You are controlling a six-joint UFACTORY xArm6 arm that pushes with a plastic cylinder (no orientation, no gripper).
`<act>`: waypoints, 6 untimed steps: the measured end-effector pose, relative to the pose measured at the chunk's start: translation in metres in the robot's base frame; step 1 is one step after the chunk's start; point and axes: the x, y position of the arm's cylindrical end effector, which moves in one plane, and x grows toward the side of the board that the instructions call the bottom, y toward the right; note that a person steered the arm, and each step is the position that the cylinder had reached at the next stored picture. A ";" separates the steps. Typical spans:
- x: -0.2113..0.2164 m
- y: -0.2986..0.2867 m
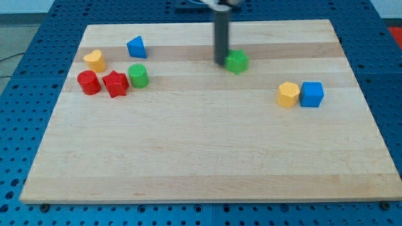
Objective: Move the red star to the right of the blue triangle
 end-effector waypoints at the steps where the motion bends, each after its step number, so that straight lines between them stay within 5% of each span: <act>1: 0.013 0.047; 2: -0.015 0.050; 4: 0.046 0.099; 5: 0.011 0.037; 6: 0.080 -0.050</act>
